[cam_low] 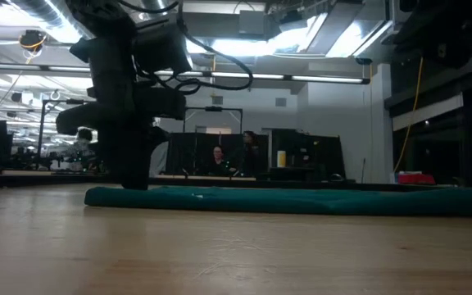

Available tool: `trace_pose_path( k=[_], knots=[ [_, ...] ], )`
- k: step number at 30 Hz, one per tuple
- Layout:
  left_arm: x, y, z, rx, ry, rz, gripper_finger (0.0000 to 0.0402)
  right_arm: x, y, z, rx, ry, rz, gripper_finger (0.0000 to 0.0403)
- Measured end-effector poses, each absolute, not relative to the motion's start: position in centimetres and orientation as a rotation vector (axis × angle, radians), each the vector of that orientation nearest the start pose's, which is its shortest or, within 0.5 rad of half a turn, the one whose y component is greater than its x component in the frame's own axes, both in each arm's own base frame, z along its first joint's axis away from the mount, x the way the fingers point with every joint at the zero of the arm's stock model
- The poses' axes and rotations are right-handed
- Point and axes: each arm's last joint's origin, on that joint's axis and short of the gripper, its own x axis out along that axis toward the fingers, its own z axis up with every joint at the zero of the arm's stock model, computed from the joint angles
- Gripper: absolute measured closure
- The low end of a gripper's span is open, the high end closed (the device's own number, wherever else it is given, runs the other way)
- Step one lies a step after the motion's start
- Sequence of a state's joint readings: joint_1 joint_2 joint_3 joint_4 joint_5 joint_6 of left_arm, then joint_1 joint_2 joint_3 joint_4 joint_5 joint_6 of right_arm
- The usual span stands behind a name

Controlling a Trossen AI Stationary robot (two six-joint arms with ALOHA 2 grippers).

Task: Fold microfiber towels
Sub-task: Fold the green towel

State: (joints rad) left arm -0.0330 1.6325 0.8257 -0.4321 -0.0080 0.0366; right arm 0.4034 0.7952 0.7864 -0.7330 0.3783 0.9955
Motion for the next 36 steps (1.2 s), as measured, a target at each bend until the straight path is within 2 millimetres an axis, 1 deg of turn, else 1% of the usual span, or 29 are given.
trace_pose_path(
  k=[5,16,23,28,32,36],
  knots=[
    [28.4,-0.9,14.2,0.043,1.196,-0.035,0.0314,14.3,4.9,28.6,0.674,0.624,-0.311,0.0354],
    [28.3,-0.9,14.1,0.033,1.208,-0.031,0.0344,14.3,4.9,28.6,0.674,0.625,-0.311,0.0350],
    [28.4,-0.8,14.1,0.063,1.199,-0.018,0.0339,14.3,4.9,28.6,0.672,0.625,-0.310,0.0359],
    [28.4,-0.9,14.1,0.057,1.203,-0.019,0.0336,14.3,4.9,28.6,0.669,0.626,-0.309,0.0356],
    [28.6,-1.0,13.5,0.026,1.225,-0.041,0.0337,14.3,4.9,28.6,0.670,0.628,-0.306,0.0349],
    [28.9,-1.0,12.6,-0.014,1.248,-0.056,0.0337,14.2,5.0,28.6,0.674,0.636,-0.295,0.0351]
  ],
)
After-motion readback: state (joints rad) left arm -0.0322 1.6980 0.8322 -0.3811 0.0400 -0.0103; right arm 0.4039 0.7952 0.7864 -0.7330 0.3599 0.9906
